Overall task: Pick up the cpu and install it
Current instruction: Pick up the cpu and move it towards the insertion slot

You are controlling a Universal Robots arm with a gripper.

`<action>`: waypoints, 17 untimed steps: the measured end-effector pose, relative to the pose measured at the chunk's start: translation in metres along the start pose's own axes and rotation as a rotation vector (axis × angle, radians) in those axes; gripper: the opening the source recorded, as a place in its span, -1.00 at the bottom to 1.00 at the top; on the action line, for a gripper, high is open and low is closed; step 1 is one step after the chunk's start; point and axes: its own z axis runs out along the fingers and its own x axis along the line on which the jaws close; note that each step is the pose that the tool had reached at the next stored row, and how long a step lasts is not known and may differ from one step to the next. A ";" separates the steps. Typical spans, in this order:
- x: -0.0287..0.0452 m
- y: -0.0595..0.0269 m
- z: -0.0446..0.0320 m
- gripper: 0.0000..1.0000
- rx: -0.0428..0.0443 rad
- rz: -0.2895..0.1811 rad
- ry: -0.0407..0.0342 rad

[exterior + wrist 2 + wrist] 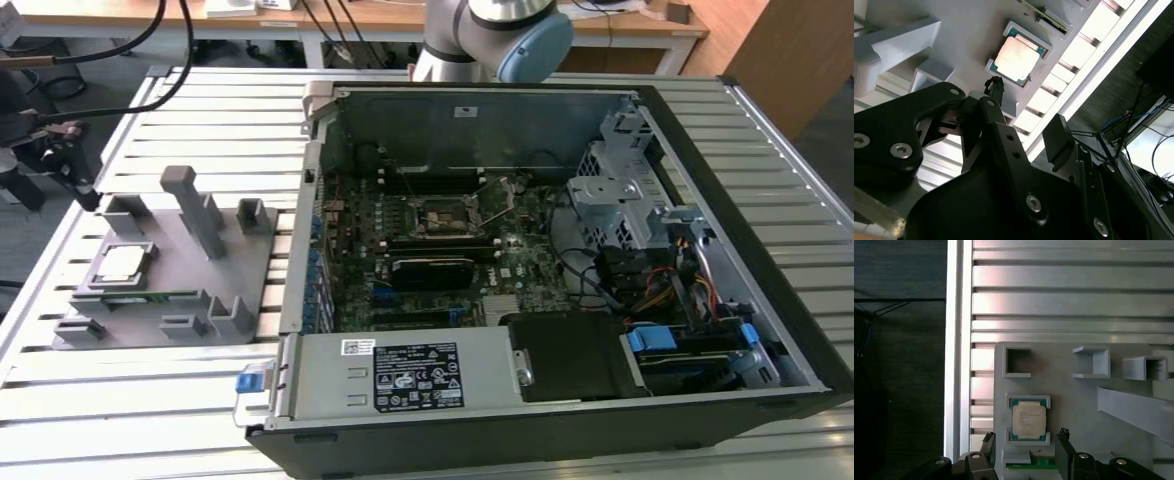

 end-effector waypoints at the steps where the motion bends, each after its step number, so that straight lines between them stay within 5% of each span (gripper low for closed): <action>1: -0.0001 -0.0001 0.0013 0.18 -0.0001 0.000 0.0000; 17: -0.0044 -0.0016 0.0208 0.18 0.0001 -0.032 0.0015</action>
